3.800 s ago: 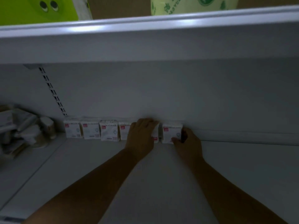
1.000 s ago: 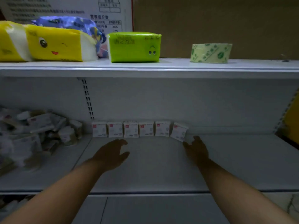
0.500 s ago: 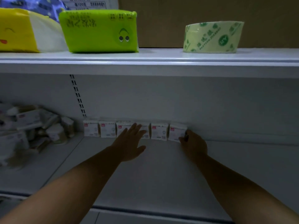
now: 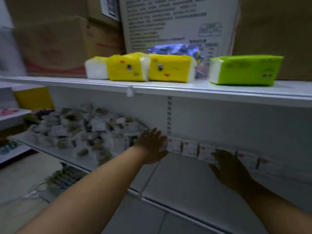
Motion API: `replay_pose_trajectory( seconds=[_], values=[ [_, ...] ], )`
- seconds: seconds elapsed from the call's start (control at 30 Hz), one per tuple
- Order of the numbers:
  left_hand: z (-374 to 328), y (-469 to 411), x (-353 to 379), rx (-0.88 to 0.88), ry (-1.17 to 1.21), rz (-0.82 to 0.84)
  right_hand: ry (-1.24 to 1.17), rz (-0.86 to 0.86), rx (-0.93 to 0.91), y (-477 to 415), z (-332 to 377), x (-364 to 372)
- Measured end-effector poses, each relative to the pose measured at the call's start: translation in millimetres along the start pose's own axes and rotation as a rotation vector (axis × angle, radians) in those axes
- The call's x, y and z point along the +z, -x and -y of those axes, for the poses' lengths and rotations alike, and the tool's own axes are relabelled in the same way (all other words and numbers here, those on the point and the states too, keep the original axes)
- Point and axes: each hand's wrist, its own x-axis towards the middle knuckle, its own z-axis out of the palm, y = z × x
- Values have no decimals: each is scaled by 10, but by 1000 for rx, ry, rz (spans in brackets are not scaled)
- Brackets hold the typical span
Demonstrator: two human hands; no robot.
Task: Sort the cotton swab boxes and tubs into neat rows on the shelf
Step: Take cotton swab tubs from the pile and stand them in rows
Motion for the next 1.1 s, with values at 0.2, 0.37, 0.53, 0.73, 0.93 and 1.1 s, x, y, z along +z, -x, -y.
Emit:
replay_pose_trajectory(
  seconds=[0.2,0.37,0.53,0.73,0.93,1.1],
  values=[
    [1583,1058,-205,-176,-43,20,-194,232,-375,-755,1978,-481],
    [2649,1768,-211,-333,-45,42,-191,171,-575,-1061,3087,-639],
    [3390,2098,60,-468,-2,82,-155,196,-625,-1397,3766,-463],
    [4124,2080,220,-518,-5,151,-276,152,-700,-2099,4581,-246],
    [4934,1902,98,-612,-36,106,-357,178,-750,-2849,5283,89],
    [5344,1659,397,-596,29,124,-294,226,-737,-3285,5582,439]
  ],
)
